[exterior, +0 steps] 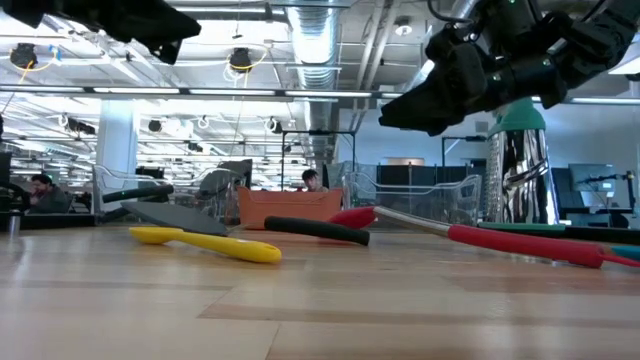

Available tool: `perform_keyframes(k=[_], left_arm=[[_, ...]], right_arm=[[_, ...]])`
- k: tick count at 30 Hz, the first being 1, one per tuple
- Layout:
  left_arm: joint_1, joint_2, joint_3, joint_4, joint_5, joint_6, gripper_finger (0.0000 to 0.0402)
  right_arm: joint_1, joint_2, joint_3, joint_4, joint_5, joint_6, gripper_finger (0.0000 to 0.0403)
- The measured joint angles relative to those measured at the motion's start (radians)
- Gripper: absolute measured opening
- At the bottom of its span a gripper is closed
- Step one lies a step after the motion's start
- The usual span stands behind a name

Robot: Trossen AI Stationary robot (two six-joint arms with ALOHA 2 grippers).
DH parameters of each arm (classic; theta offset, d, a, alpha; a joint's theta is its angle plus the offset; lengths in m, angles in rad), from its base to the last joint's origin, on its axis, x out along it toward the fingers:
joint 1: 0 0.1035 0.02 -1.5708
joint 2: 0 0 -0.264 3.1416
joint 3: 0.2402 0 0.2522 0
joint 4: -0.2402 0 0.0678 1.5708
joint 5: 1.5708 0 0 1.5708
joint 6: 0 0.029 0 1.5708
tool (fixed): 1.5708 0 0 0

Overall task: Pick & Place Kitchen Items
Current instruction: Put the red serving spoon into the right transparent bin

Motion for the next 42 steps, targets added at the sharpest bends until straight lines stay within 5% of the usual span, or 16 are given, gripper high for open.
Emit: perform_keyframes(k=[11, 19, 30, 37, 42], left_arm=[[0.0, 0.001, -0.01, 0.038, -0.005, 0.067, 0.0003], [0.0, 0.002, -0.01, 0.038, -0.009, 0.069, 0.0002], [0.0, 0.002, -0.01, 0.04, -0.008, 0.069, 0.0002], [0.0, 0.002, -0.01, 0.04, -0.008, 0.069, 0.0002], [0.0, 0.002, -0.01, 0.04, -0.008, 0.074, 0.0002]], right_arm=[[0.0, 0.0, 0.0, 0.04, 0.0, -0.047, 0.0221], [0.013, 0.0, 0.002, 0.041, -0.001, 0.069, 0.0221], [0.122, 0.0, 0.181, -0.182, 0.012, 0.01, 0.0221], [0.142, 0.001, 0.245, -0.579, 0.31, 0.336, 0.0209], [0.142, 0.001, 0.288, -0.819, 0.281, 0.606, 0.0174]])
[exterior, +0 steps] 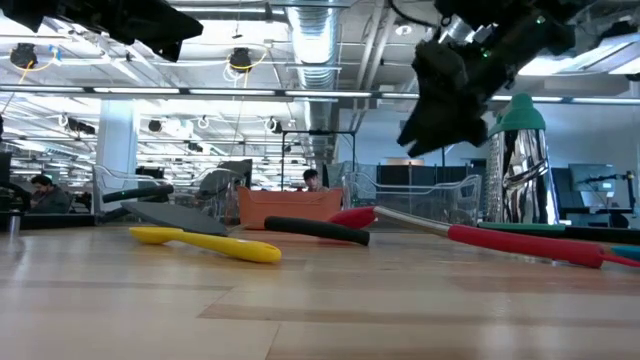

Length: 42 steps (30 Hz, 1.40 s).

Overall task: Pick & Place Kitchen Items
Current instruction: Put the red serving spoon into the right transparent bin

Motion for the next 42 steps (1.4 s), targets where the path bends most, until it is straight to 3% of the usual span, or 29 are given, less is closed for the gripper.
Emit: perform_keyframes(k=[5, 9, 28, 42], left_arm=[[0.0, 0.0, 0.0, 0.0, 0.0, 0.01, 0.0002], [0.0, 0.0, 0.0, -0.001, 0.0, 0.01, 0.0002], [0.0, 0.001, 0.0, -0.004, 0.003, -0.02, 0.0002], [0.0, 0.0, 0.0, -0.004, -0.001, -0.021, 0.0002]], right_arm=[[0.036, 0.0, 0.001, 0.042, -0.075, 0.023, 0.014], [0.068, 0.002, 0.001, 0.049, -0.069, 0.072, 0.0123], [0.143, 0.241, 0.002, 0.039, -0.075, 0.361, 0.0159], [0.142, 0.381, 0.018, 0.126, -0.192, 0.398, 0.0123]])
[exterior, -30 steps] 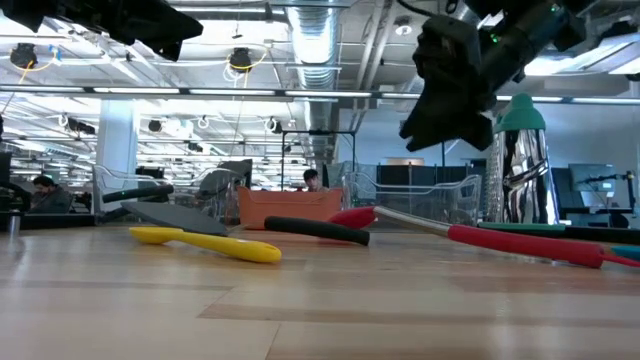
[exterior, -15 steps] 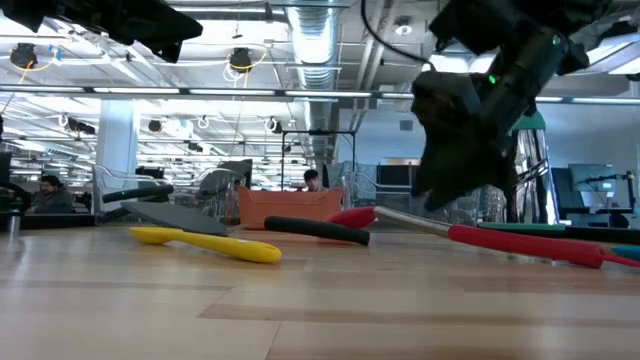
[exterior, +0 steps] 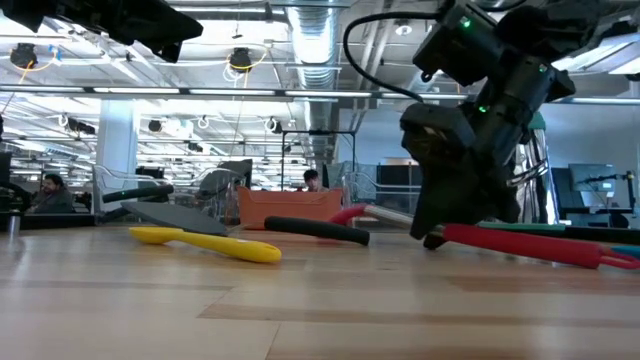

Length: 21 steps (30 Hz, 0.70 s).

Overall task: Pick & Place Kitchen Items
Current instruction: Put the red serving spoon into the right transparent bin

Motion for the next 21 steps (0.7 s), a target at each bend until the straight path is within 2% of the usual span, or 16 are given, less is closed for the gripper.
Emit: perform_keyframes(k=[7, 12, 16, 21], left_arm=[[0.0, 0.0, 0.0, 0.0, 0.0, 0.0, 0.0002], [0.0, 0.0, 0.0, -0.001, 0.001, 0.0, 0.0002], [0.0, 0.0, 0.0, -0.001, 0.001, 0.0, 0.0002], [0.0, 0.0, 0.0, 0.0, 0.005, 0.0, 0.0002]], right_arm=[[0.001, -0.008, 0.048, -0.021, -0.023, -0.066, 0.0044], [0.008, -0.047, 0.101, -0.096, -0.006, -0.123, 0.0045], [0.022, -0.08, 0.16, -0.242, 0.091, -0.155, 0.0045], [0.032, -0.136, 0.226, -0.318, 0.231, -0.241, 0.0045]])
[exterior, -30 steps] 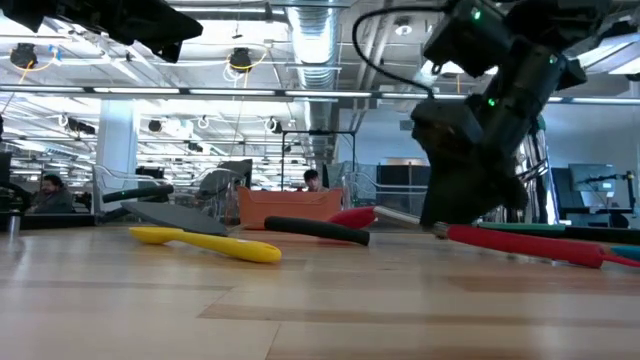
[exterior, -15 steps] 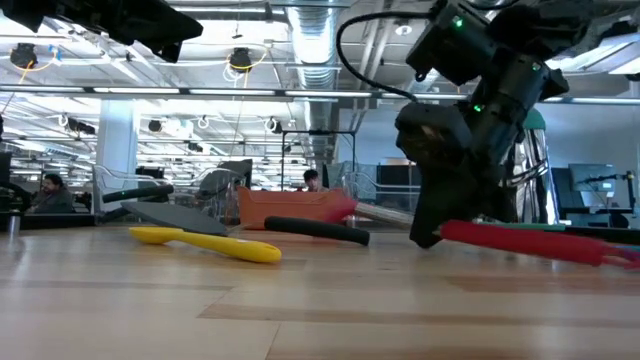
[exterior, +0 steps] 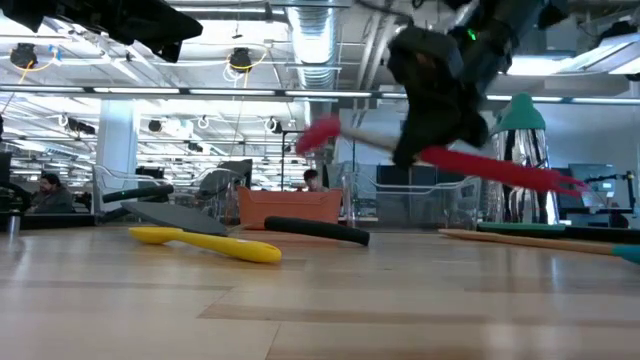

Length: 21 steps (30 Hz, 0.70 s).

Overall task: Pick & Place Kitchen Items
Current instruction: Put the red serving spoon into the right transparent bin

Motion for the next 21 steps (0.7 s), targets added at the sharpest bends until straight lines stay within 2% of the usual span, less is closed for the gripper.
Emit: perform_keyframes(k=[13, 16, 21], left_arm=[[0.0, 0.0, 0.0, 0.0, -0.001, 0.0, 0.0002], [0.0, 0.0, 0.0, 0.0, -0.001, 0.0, 0.0002], [0.0, 0.0, 0.0, 0.001, -0.002, 0.0, 0.0002]], right_arm=[[-0.12, -0.162, 0.114, 0.005, 0.43, -0.432, 0.0045], [-0.174, -0.171, 0.124, 0.045, 0.495, -0.539, 0.0045], [-0.284, -0.156, 0.126, 0.196, 0.518, -0.732, 0.0045]])
